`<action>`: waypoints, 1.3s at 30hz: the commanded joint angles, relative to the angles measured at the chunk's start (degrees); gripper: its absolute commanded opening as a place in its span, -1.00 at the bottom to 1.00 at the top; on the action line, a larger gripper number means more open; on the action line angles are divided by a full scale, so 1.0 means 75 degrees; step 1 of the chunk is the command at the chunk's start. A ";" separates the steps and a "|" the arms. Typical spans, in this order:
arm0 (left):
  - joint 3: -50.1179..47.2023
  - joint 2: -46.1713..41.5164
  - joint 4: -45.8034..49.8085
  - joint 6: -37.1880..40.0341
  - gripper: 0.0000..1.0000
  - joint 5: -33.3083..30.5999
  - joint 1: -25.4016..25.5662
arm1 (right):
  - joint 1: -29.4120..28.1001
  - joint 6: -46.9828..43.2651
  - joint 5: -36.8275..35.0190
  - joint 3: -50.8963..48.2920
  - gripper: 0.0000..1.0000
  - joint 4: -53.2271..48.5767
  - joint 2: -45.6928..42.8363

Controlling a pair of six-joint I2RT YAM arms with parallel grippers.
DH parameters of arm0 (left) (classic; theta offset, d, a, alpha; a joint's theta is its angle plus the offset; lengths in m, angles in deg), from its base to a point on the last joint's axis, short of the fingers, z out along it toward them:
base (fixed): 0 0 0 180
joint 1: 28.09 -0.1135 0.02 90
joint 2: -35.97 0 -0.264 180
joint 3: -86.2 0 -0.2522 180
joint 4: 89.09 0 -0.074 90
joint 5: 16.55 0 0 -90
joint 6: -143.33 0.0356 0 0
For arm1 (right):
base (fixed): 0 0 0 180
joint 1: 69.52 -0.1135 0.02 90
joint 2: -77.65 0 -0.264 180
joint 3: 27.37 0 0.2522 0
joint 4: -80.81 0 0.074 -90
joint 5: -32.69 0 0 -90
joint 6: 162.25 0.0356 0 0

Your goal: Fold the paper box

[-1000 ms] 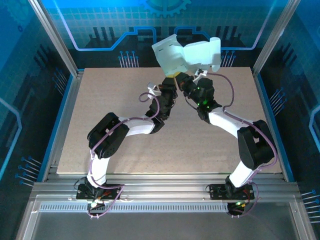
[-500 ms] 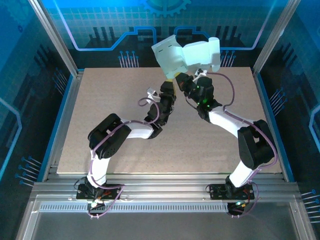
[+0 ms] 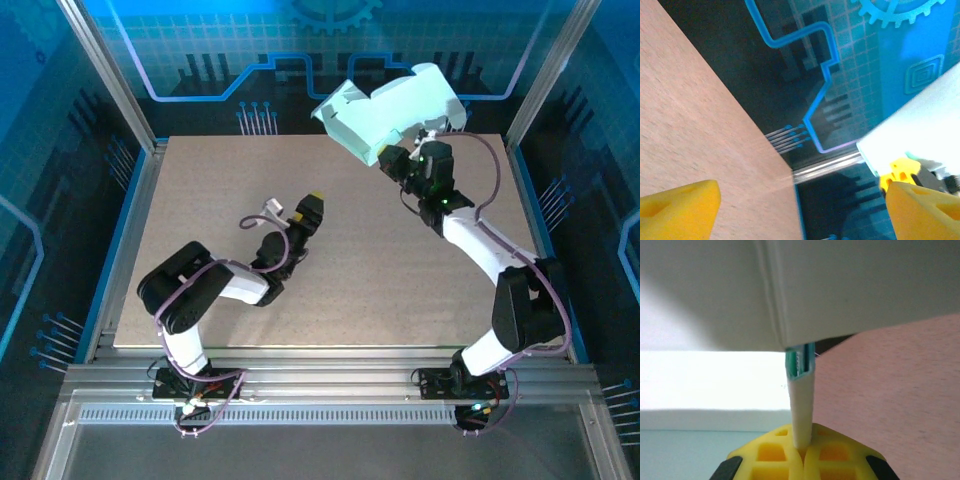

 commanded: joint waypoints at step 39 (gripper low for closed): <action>0.1137 -0.2625 1.0636 0.1778 0.95 0.3590 -0.0546 | -0.0756 -0.4919 -0.1663 0.4045 -1.00 -1.0283 0.4249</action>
